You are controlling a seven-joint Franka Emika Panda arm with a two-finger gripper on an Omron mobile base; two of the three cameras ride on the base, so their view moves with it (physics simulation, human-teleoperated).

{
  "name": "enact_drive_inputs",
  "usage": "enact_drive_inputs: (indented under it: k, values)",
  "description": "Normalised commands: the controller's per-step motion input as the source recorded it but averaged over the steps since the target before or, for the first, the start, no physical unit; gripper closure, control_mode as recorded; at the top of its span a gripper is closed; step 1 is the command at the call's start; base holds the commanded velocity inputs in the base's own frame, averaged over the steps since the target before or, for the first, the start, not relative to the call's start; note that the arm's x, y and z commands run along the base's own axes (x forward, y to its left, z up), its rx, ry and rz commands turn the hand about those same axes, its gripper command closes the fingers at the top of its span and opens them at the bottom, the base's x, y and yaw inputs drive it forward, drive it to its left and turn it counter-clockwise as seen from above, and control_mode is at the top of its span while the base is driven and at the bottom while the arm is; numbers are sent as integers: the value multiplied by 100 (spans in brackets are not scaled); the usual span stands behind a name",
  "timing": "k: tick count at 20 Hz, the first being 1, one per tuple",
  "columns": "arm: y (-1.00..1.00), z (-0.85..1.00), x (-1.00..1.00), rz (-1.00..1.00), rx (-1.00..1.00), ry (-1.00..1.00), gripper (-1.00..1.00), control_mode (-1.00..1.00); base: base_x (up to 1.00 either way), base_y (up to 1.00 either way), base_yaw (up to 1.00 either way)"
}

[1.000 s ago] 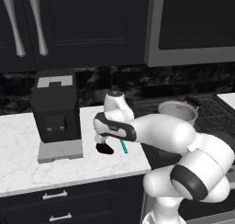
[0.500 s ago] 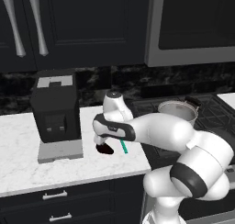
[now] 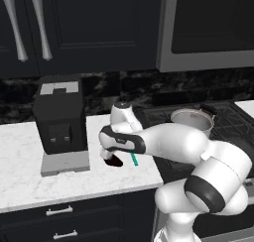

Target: Put the avocado and tomato in the pot. Retrieve the spatula and lightly stir the vegetables in the pot.

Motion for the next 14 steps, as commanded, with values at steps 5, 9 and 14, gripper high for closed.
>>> enact_drive_inputs:
  k: [5, 9, 14]
  values:
    - [17, -22, 0, 0, 3, 0, -100, -100, 0, 0, 0]
    - [1, -10, 0, 0, 0, 0, -100, -100, 0, 0, 0]
    - [-1, -16, 0, 0, 0, 0, -100, -100, 0, 0, 0]
